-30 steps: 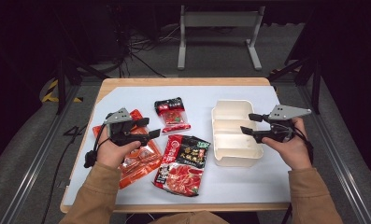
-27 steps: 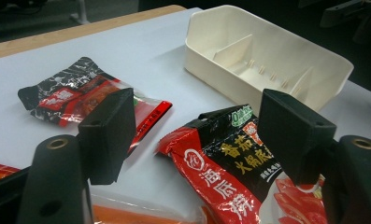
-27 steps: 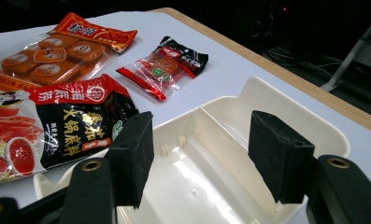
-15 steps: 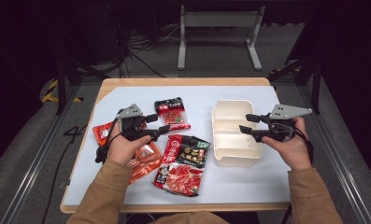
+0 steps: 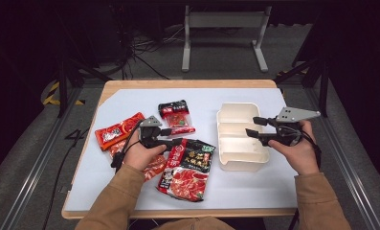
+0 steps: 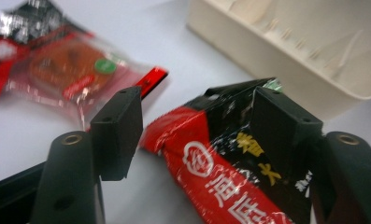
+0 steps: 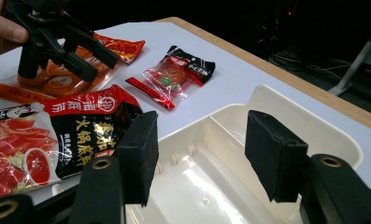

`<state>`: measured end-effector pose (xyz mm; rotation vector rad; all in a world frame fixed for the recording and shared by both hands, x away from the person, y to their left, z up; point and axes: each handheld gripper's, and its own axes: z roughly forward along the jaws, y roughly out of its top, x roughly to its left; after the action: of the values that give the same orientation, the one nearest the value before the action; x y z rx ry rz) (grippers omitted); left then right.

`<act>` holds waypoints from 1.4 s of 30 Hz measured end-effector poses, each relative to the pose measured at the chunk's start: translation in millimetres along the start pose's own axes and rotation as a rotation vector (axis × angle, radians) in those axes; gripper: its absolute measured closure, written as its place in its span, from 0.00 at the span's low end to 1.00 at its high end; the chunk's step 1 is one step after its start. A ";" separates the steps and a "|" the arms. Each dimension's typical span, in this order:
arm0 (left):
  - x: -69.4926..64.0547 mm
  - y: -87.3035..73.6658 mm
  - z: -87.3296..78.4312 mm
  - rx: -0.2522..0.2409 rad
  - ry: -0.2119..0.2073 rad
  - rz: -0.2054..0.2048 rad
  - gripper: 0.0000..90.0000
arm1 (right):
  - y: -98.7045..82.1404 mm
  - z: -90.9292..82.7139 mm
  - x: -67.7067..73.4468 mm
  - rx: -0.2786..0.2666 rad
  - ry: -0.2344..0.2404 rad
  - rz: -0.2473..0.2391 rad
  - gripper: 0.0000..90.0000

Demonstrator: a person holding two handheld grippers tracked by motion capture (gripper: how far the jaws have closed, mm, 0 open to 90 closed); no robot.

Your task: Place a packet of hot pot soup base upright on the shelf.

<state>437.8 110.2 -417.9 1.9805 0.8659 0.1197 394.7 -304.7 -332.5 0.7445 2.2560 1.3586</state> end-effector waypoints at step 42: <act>6.2 -16.1 29.5 0.161 -0.054 -0.129 0.87 | -1.2 6.3 2.5 0.044 0.006 -0.011 0.53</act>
<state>446.2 97.7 -448.6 2.0594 0.9906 -0.0799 396.1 -299.3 -336.5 0.7424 2.2981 1.3125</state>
